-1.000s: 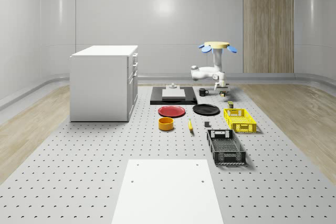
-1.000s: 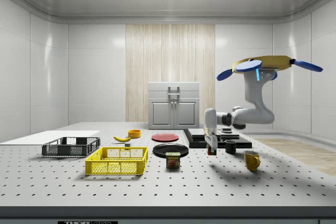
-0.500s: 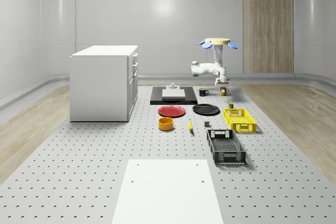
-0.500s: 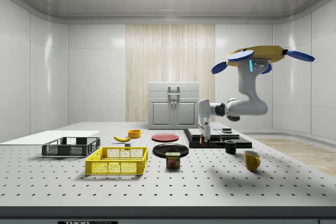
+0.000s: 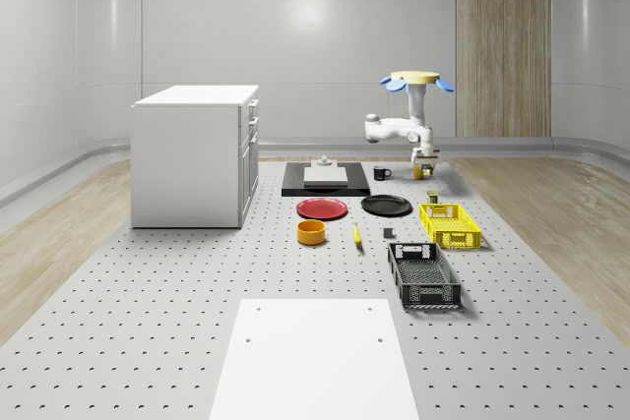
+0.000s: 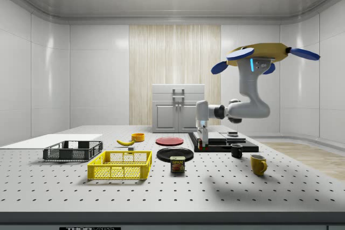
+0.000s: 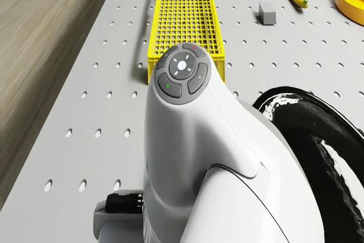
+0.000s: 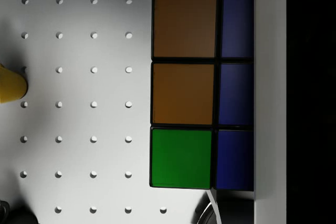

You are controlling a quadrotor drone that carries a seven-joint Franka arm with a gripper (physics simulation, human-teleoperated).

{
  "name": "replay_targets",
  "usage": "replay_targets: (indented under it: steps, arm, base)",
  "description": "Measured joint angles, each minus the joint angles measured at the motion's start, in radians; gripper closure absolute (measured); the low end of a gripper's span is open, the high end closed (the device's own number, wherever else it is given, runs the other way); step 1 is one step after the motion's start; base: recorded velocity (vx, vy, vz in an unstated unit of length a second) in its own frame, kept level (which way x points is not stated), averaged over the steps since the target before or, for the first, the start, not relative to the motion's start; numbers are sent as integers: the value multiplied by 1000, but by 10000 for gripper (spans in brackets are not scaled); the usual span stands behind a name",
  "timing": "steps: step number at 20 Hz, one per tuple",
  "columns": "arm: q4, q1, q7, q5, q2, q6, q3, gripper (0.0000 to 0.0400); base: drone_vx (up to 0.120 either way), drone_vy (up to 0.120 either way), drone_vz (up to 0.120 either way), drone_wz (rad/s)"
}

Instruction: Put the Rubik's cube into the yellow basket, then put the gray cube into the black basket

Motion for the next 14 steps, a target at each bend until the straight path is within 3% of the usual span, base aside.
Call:
replay_targets:
  steps: [14]
  arm:
    - [1, -2, 2, 16, -39, 36, 6, 79]
  base:
    - [120, 0, 0, 0]
